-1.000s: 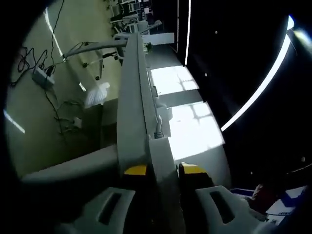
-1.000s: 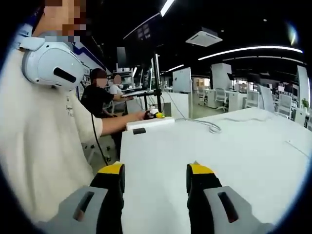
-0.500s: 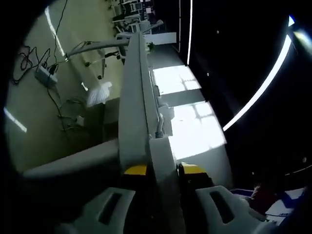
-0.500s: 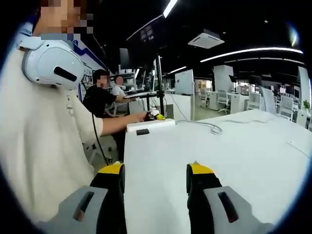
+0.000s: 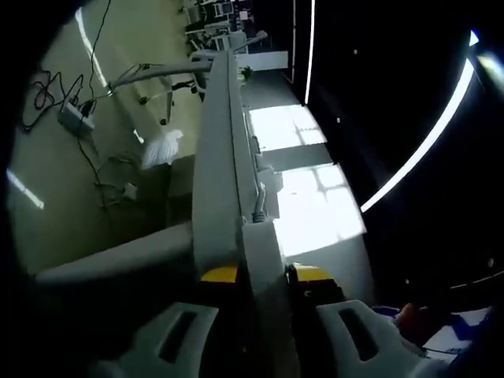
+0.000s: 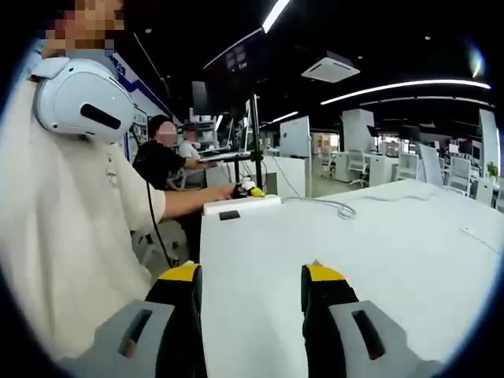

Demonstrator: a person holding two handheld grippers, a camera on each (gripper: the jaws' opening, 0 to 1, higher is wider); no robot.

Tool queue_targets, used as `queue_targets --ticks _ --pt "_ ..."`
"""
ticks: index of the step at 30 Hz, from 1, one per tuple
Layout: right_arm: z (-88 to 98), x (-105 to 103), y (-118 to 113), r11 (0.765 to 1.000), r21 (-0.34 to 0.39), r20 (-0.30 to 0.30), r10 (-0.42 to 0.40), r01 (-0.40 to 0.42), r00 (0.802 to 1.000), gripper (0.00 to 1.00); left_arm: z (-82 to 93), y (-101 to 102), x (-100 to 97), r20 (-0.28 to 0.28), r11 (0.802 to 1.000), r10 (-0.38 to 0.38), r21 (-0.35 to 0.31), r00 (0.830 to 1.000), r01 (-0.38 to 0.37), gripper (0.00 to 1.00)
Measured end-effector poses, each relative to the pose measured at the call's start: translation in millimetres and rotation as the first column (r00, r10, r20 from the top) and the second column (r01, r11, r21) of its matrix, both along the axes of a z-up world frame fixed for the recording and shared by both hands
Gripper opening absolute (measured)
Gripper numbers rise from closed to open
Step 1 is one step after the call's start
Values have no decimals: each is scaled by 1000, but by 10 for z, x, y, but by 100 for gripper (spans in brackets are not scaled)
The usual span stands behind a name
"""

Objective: Pick up the power strip scattered on the table, fix it on the side mounting bracket of the table, and press the switch

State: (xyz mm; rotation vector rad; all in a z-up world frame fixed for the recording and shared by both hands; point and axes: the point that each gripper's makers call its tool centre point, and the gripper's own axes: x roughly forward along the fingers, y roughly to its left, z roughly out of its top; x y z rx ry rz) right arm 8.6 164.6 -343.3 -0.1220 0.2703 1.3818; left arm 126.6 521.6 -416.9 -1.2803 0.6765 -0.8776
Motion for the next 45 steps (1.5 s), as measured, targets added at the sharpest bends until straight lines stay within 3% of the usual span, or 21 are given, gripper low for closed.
queue_targets --ticks 6,11,14,23,31,34,37,39,42,45 --pt "5 -31 -7 1000 7 -2 4 -3 1000 46 -8 43 18 -13 1000 -18 0 1000 18 27" --pt "28 -28 -41 1000 18 1 0 0 1000 46 -18 104 43 19 1000 -10 -4 1000 10 28" --pt "32 -19 -49 1000 22 -3 -6 6 1000 46 -23 128 43 134 995 -20 98 991 7 31" --pt "60 49 -39 999 31 0 -21 21 1000 46 -18 90 2 131 987 -57 156 990 36 32" --pt "66 95 -42 999 39 -5 -25 25 1000 47 -27 241 76 186 971 -31 238 982 -14 34" --pt "65 105 -66 999 44 -7 -29 30 1000 47 17 398 182 225 965 41 243 974 -97 37" --pt "80 118 -111 998 57 -8 -36 36 999 47 87 509 262 280 951 113 247 953 -185 38" --pt "81 126 -127 997 60 -9 -39 40 999 47 134 502 244 275 951 134 236 952 -202 39" --pt "79 133 -144 997 63 -9 -40 41 999 47 147 484 270 310 918 176 291 934 -269 41" --pt "90 152 -169 997 69 -8 -46 46 999 47 233 432 278 378 873 213 340 901 -349 41"
